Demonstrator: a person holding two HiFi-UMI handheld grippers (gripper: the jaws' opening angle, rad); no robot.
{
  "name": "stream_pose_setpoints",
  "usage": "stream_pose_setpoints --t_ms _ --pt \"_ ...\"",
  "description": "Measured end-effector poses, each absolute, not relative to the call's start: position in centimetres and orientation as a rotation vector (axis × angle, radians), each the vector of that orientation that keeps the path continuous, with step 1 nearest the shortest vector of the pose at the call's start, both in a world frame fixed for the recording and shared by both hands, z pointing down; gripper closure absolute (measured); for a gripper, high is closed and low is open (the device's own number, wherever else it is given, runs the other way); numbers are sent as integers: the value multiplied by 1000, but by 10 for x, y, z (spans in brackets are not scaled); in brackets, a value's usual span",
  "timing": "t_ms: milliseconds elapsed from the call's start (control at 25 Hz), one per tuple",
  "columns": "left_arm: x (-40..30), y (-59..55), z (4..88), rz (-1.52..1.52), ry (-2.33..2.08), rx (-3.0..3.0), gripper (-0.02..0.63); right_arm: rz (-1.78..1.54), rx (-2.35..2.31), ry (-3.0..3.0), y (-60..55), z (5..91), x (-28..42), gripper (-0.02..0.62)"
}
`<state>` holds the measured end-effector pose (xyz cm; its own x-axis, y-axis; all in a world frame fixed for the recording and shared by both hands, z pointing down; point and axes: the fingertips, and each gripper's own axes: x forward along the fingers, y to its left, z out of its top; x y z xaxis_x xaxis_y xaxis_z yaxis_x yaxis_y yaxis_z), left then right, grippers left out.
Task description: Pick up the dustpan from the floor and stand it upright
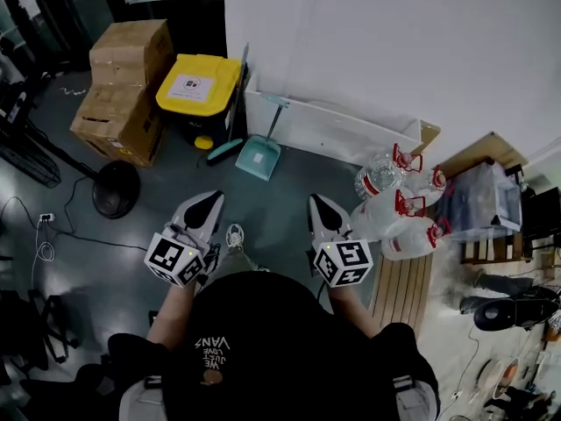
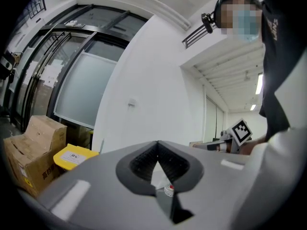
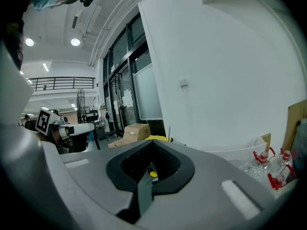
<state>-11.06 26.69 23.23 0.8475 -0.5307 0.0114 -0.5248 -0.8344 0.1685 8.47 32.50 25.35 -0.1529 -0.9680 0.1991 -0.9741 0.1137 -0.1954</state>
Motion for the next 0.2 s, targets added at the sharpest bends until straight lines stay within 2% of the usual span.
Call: stream_pose_setpoints --t_ms 200 --pt "-107 264 232 -51 -824 2866 554 443 2020 -2325 325 257 87 594"
